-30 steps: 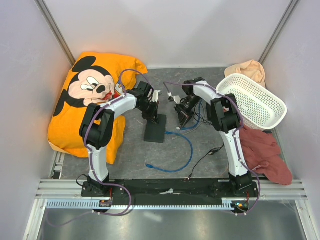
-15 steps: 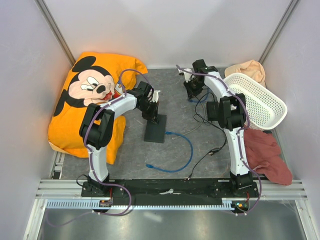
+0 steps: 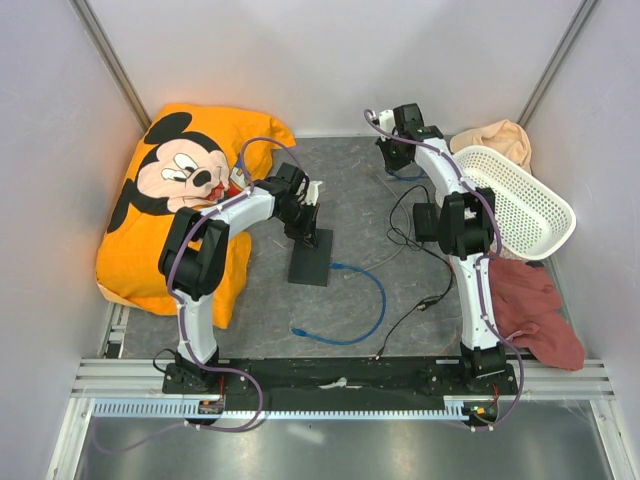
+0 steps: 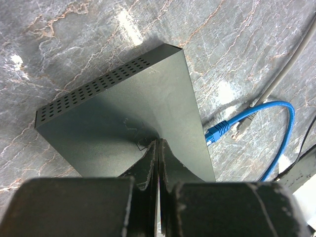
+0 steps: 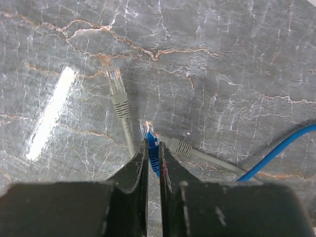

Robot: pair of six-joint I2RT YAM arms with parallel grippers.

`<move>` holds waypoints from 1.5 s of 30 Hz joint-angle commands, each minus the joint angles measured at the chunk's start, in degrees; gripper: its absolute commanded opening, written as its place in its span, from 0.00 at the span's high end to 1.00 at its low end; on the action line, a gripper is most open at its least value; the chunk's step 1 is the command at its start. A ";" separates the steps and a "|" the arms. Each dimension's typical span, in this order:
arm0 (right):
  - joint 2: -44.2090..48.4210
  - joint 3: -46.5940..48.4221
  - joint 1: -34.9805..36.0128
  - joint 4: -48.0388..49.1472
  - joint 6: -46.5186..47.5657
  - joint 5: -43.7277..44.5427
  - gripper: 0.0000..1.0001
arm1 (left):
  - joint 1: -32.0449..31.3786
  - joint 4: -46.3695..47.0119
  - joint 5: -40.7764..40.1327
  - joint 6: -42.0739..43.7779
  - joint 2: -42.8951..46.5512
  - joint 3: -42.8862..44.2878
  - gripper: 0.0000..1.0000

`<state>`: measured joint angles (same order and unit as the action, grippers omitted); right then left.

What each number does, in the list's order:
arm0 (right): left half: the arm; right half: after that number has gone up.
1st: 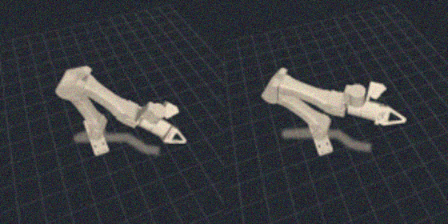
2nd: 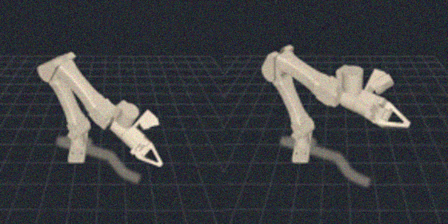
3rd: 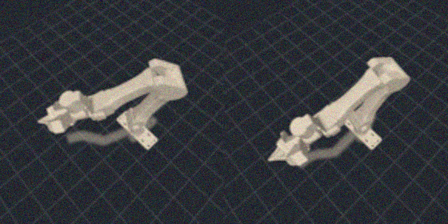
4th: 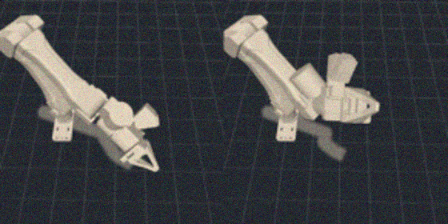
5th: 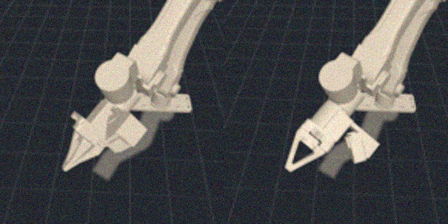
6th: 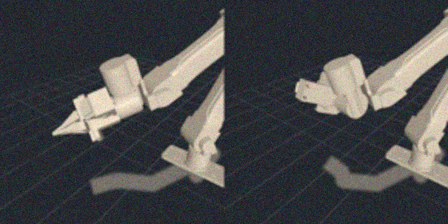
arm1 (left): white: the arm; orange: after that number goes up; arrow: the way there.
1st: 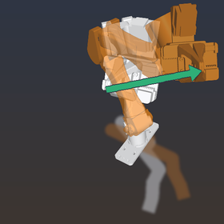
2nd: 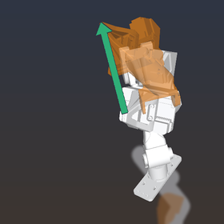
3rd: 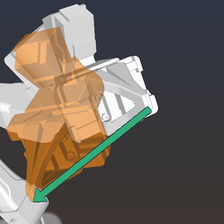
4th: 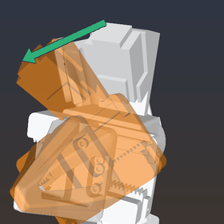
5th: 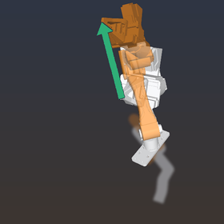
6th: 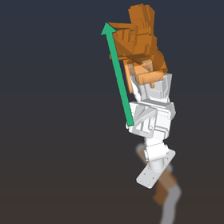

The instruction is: Pull the plug from the switch port

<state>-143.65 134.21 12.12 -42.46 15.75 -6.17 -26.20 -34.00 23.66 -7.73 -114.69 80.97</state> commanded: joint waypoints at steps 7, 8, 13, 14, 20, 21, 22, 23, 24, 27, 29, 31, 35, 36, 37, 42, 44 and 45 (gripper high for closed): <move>0.83 2.19 -0.08 2.20 -2.65 2.49 0.36 | -2.63 0.69 -5.91 4.04 -5.28 -3.45 0.98; 1.35 2.19 -0.08 2.12 -2.57 1.00 0.28 | -2.63 0.69 -5.99 4.12 -5.28 -3.36 0.98; 4.34 0.44 -0.08 0.19 -2.92 -9.96 0.25 | -2.81 0.69 -5.82 4.39 -5.01 -3.10 0.98; 6.18 -0.61 0.01 -0.51 -2.92 -12.78 0.26 | -2.81 0.69 -5.82 4.39 -4.84 -2.92 0.98; 15.66 -15.62 0.36 -2.89 2.52 -35.63 0.24 | -2.63 -0.02 -5.47 5.00 -0.89 -2.13 0.98; 16.90 -20.35 0.71 -3.24 5.32 -37.40 0.24 | -2.55 -0.10 -4.94 5.00 -0.27 -2.13 0.98; 17.79 -22.48 1.23 -3.59 6.30 -39.68 0.23 | -2.54 -0.02 -4.07 5.00 0.26 -2.22 0.98; 18.84 -24.16 1.59 -5.34 7.27 -40.66 0.23 | -2.54 -0.02 -2.49 5.00 1.57 -2.31 0.98; 19.02 -26.61 1.94 -6.83 9.98 -41.89 0.23 | -2.46 -0.02 -1.52 5.00 2.19 -2.57 0.98; 18.41 -30.40 3.87 -12.37 12.98 -46.64 0.24 | -2.37 1.03 3.48 4.74 4.30 -4.06 0.98; 17.97 -32.43 5.63 -13.87 13.95 -48.56 0.27 | -2.11 2.18 8.66 4.83 4.92 -6.26 0.98; 17.88 -35.06 7.38 -13.97 14.48 -49.81 0.28 | -2.11 2.36 8.69 4.65 4.66 -6.35 0.98; 16.13 -36.21 10.03 -14.67 14.66 -48.85 0.29 | -2.11 2.09 6.24 4.56 3.78 -7.31 0.98; 15.69 -36.21 10.55 -14.58 14.23 -48.67 0.29 | -2.19 2.36 5.44 4.65 3.95 -7.66 0.98; 14.73 -36.04 10.64 -14.58 13.87 -48.76 0.29 | -2.11 2.18 4.56 4.74 4.04 -8.54 0.98; 12.44 -34.99 11.26 -14.15 11.68 -48.49 0.32 | -1.49 2.62 1.74 4.65 5.88 -11.27 0.98; 11.73 -34.37 11.35 -13.45 11.32 -48.32 0.32 | -1.23 2.89 0.52 4.21 7.03 -12.41 0.98; 11.47 -34.19 11.61 -13.18 10.37 -48.14 0.32 | -0.79 2.89 -0.01 4.12 7.38 -12.76 0.98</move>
<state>-130.91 97.97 23.11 -56.75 26.76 -53.28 -27.81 -30.59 29.93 -5.34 -108.51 71.18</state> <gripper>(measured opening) 0.682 0.023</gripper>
